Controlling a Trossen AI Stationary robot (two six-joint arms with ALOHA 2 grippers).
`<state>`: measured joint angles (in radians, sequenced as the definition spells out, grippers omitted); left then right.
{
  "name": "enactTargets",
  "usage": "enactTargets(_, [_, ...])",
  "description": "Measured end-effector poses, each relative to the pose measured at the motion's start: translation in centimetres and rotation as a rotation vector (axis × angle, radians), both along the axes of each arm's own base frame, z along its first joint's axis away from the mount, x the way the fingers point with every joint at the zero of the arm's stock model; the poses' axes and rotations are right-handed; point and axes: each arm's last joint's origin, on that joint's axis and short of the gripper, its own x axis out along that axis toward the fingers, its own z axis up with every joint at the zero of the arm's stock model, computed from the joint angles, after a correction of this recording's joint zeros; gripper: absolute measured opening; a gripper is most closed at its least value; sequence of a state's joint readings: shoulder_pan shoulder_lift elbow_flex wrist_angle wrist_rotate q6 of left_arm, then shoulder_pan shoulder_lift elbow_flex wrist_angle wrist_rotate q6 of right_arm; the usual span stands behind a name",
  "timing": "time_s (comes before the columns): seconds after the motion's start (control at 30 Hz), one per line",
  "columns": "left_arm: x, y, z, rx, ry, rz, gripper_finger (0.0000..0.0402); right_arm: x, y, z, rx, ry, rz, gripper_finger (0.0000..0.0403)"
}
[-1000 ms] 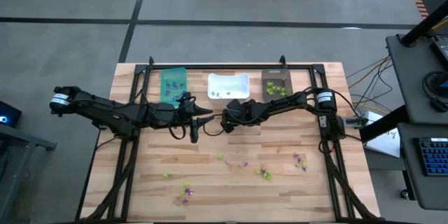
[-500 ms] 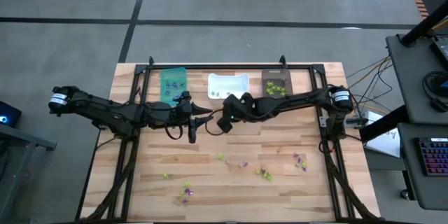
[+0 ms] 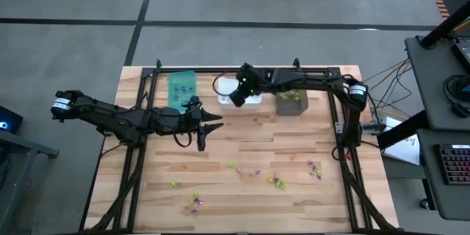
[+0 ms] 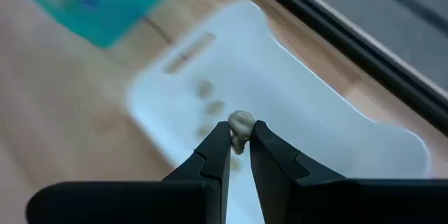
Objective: Sort Halloween decoration
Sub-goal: Put the white skull toy into the white bin
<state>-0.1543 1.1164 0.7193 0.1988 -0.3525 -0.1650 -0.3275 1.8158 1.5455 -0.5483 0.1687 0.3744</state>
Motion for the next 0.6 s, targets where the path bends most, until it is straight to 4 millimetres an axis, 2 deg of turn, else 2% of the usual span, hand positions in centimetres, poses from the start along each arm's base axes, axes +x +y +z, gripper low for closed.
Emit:
enactTargets(0.13, [0.0,0.0,-0.2,0.004,0.023,0.001,0.0098,-1.0,-2.1,-1.3,0.046,0.079,-0.046,0.0043])
enactTargets(0.23, [-0.1,0.0,-0.3,0.005,0.033,0.002,0.0098,-1.4,-3.0,-2.5,0.067,0.141,-0.048,0.0043])
enactTargets(0.33, [-0.1,0.0,-0.3,0.006,0.034,0.004,0.0098,-1.5,-3.1,-3.5,0.085,0.197,-0.025,0.0043])
enactTargets(0.6, [-0.1,0.0,-0.5,0.014,0.045,0.004,0.0098,-1.5,-3.0,-3.6,0.081,0.209,-0.012,0.0057])
